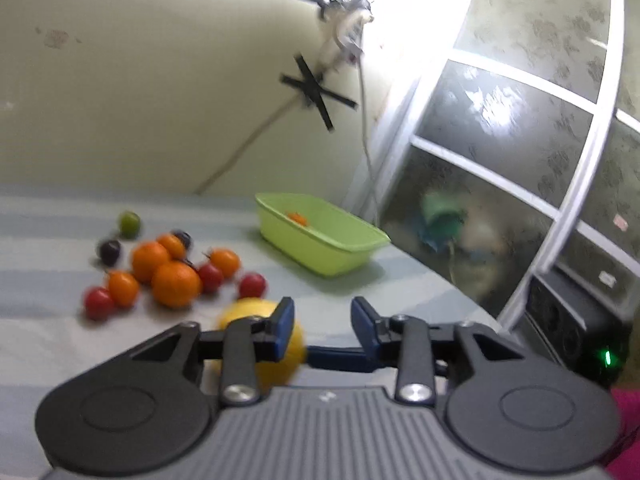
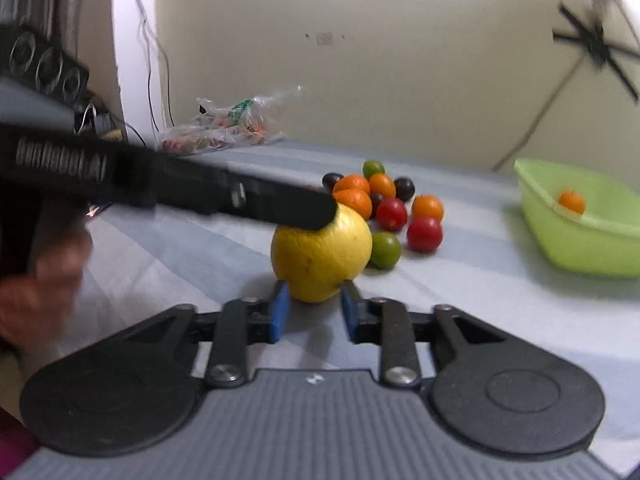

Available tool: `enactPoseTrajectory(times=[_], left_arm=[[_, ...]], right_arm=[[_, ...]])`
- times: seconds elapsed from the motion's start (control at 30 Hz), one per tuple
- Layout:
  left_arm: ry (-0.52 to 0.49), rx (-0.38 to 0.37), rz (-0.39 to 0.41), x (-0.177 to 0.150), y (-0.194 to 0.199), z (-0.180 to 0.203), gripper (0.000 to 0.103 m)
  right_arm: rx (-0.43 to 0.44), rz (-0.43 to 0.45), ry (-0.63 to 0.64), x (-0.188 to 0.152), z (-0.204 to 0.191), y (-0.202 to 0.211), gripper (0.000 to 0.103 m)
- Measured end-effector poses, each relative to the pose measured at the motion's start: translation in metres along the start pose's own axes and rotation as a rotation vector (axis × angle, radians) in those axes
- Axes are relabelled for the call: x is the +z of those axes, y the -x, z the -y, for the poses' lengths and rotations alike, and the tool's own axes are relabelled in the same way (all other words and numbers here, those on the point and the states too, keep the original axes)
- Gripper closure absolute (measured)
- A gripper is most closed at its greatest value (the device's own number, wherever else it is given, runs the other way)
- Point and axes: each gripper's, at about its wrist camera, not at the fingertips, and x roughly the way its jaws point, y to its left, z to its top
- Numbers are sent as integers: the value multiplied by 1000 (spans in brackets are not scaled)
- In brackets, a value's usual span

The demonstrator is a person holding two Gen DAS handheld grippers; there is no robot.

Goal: Organize fruits
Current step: 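Clamp the yellow grapefruit between both tools and lift it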

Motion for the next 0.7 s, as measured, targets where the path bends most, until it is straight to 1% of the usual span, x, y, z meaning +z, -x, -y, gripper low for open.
enactPoseTrajectory(times=[0.07, 0.13, 0.2, 0.27, 0.33, 0.4, 0.43, 0.47, 0.5, 0.53, 0.63, 0.67, 0.7], left_arm=[[31, 40, 14, 3, 4, -10, 57], [79, 64, -2, 3, 4, -21, 55], [126, 54, -23, 1, 2, -31, 49], [149, 43, -34, -1, -2, -36, 43], [145, 42, -45, -2, -9, -35, 38], [137, 46, -63, -1, -19, -32, 29], [136, 41, -71, -1, -23, -31, 29], [132, 34, -79, -1, -27, -29, 29], [127, 29, -86, -2, -30, -28, 29], [120, 30, -95, -4, -33, -25, 29], [107, 30, -124, -8, -41, -21, 34], [104, 28, -133, -9, -42, -21, 41], [100, 41, -137, -11, -44, -20, 43]], right_arm=[[-27, 17, 51, 0, -2, 1, 52], [-45, 15, 74, 0, -1, -2, 51], [-55, 15, 73, 0, 2, -5, 50], [-61, 9, 63, 0, 5, -6, 50], [-68, 2, 57, 1, 6, -7, 50], [-76, -6, 68, 0, 7, -6, 50], [-84, -8, 75, 0, 7, -7, 49], [-91, -12, 81, 0, 8, -7, 44], [-97, -11, 85, -1, 8, -7, 36], [-105, -5, 91, -1, 7, -7, 33], [-119, -1, 109, -1, 8, -8, 33], [-115, -1, 108, -1, 9, -8, 33], [-110, -1, 105, -1, 10, -9, 33]])
